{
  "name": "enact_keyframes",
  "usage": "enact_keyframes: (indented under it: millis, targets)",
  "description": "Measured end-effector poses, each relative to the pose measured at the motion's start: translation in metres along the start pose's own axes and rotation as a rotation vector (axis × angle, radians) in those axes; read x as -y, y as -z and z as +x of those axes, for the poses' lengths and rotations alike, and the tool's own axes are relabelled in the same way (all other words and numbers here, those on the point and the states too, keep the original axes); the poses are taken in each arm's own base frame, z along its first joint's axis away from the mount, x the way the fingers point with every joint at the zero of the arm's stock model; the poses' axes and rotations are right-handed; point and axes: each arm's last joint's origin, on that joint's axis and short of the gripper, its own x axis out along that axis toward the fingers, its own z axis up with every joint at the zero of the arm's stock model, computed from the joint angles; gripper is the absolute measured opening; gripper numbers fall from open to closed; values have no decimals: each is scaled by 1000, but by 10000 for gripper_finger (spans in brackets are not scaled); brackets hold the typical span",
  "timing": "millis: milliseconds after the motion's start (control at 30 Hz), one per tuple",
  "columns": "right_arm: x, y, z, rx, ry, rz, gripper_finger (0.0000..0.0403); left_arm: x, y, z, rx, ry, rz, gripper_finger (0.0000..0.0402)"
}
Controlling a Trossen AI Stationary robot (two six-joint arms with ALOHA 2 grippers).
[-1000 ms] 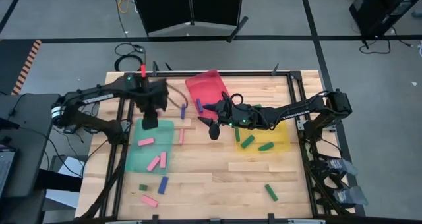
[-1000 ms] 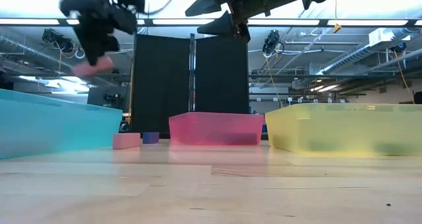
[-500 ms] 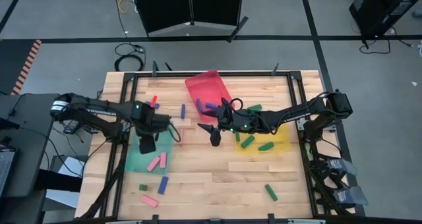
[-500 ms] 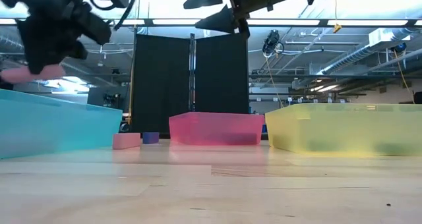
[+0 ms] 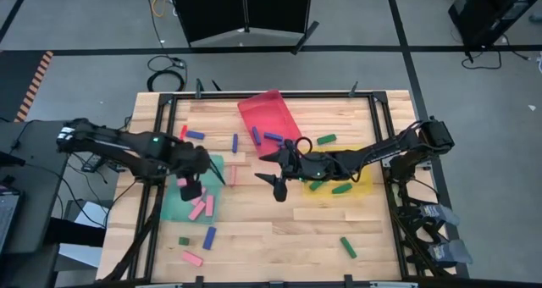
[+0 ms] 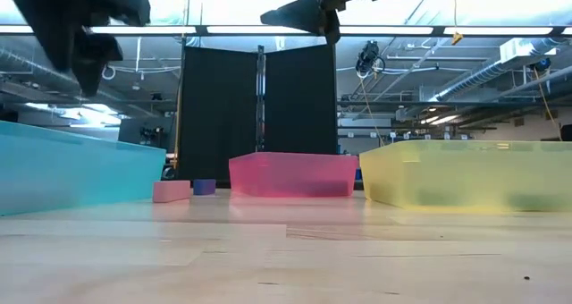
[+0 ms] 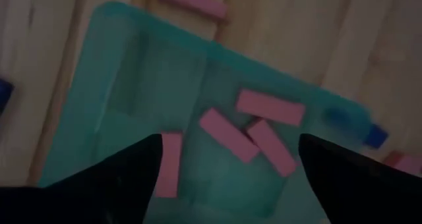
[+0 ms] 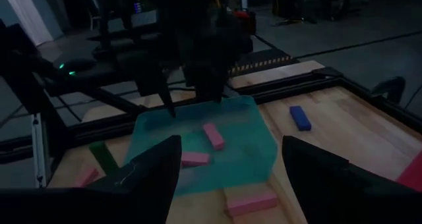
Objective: Sort blocks
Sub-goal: Put the green block into the yellow bin
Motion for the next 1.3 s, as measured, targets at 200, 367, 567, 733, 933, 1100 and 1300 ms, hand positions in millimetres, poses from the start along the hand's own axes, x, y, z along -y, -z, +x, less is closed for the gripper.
enact_keyframes:
  millis: [200, 367, 567, 733, 933, 1100, 1300]
  targets:
    - [-3, 1, -1, 4, 12, -13, 273, 4, 13, -14, 103, -26, -65, 343]
    - [4, 3, 11, 4, 77, 27, 272, 13, 17, -25, 277, 9, -82, 330]
    - [9, 7, 60, -51, 136, 112, 271, 22, 17, -47, 553, 99, -82, 323]
    - [16, -1, 104, -125, 218, 139, 267, 23, 22, -66, 732, 159, -85, 323]
    - [27, -5, 144, -230, 288, 141, 261, 16, 32, -80, 848, 144, -115, 323]
    - [39, -6, 145, -324, 373, 81, 255, 15, 38, -83, 889, 115, -116, 323]
    - [65, -23, 93, -381, 639, 27, 247, 19, 41, -79, 924, 79, -57, 323]
